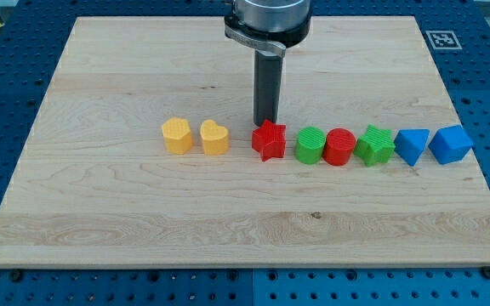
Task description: Slide the yellow heart to a bit down
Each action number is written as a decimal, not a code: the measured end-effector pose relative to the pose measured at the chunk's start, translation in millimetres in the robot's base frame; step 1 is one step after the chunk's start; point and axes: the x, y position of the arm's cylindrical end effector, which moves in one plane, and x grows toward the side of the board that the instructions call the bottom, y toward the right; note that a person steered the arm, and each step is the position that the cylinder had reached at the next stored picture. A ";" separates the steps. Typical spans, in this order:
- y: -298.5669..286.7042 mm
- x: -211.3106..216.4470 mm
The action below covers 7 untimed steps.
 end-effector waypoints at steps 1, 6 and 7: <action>-4.2 0.0; -10.2 -31.1; -17.8 -32.3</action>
